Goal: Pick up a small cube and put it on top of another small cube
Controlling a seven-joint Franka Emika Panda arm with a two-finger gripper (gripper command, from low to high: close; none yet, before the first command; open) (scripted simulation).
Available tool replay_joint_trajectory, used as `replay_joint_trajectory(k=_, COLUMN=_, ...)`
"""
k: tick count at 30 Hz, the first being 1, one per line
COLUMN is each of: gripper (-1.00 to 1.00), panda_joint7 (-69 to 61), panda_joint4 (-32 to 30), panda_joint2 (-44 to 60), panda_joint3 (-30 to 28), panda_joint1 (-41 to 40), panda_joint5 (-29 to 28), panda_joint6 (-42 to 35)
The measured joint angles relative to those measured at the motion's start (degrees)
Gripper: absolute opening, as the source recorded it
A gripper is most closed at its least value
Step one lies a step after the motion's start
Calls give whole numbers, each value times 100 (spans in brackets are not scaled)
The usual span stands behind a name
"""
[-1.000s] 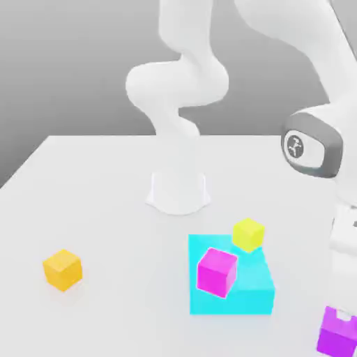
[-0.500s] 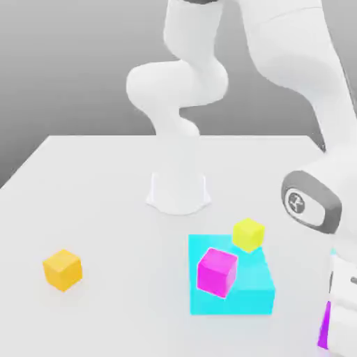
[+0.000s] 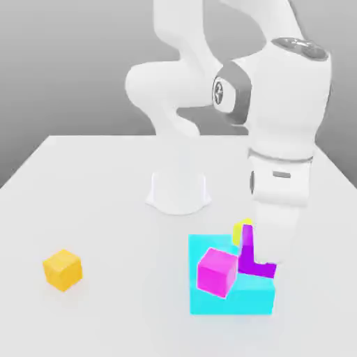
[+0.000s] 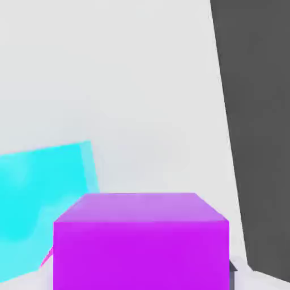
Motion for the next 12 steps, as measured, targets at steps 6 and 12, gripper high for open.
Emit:
replay_joint_trajectory(k=6, gripper=-100, panda_joint7=-1460, panda_joint4=-633, panda_joint2=-415, panda_joint3=-503, panda_joint1=128, panda_joint5=407, panda_joint6=142)
replay_joint_trajectory(k=12, gripper=100, panda_joint7=-1524, panda_joint4=-803, panda_joint2=183, panda_joint3=-527, panda_joint1=124, panda_joint5=426, panda_joint6=910)
